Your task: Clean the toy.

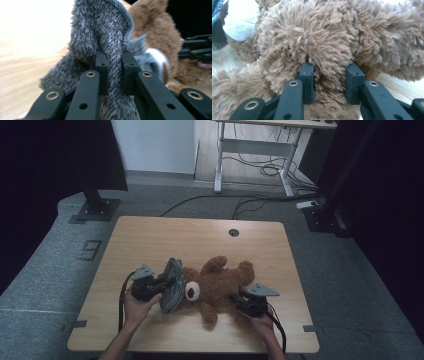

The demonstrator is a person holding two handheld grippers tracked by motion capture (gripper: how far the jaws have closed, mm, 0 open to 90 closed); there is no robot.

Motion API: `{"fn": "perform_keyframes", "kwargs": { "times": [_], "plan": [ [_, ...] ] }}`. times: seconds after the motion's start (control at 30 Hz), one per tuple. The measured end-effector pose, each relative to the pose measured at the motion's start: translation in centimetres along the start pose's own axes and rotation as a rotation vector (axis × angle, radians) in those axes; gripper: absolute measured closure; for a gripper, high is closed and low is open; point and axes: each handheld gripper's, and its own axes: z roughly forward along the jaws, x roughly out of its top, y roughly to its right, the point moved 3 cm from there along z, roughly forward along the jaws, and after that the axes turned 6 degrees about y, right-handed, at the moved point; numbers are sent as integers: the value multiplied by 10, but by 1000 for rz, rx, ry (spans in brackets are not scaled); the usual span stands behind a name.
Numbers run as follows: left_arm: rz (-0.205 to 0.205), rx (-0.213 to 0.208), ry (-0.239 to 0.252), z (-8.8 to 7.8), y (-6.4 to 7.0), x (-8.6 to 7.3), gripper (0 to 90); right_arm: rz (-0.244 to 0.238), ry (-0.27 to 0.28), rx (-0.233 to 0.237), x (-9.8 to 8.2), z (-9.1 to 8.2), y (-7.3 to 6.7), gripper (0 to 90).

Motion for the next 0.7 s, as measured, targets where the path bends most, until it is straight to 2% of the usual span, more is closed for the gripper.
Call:
{"fn": "perform_keyframes", "kwargs": {
  "times": [0.03, 0.1, 0.23, 0.37, 0.47, 0.5, 0.53, 0.6, 0.63, 0.7],
  "plan": [
    [-14, 9, -11, 1, -4, -3, 787, 1, 0, 0, 0, 0, 0, 658],
    [-62, -5, -20, 3, -10, -10, 787, -2, 0, -1, 0, 0, 0, 658],
    [-46, 28, -43, 9, -14, -16, 788, -2, 0, -3, 0, 0, -1, 658],
    [-62, 50, -70, 13, -20, -21, 789, 0, 2, -4, 0, 1, -1, 658],
    [-73, 73, -109, 17, -25, -30, 789, 1, 2, -4, 0, 1, -1, 658],
    [-69, 80, -146, 19, -26, -34, 790, 1, 2, -4, 0, 1, -1, 658],
    [-67, 80, -162, 20, -27, -37, 790, 1, 1, -4, 0, 0, -1, 658],
    [-74, 76, -123, 18, -24, -40, 791, 1, 0, -4, 0, 0, -1, 658],
    [-61, 76, -119, 16, -22, -40, 791, 0, -1, -5, 0, 0, -1, 658],
    [-72, 59, -99, 10, -21, -37, 790, 0, -2, -6, 0, 0, 0, 658]
  ]
}}
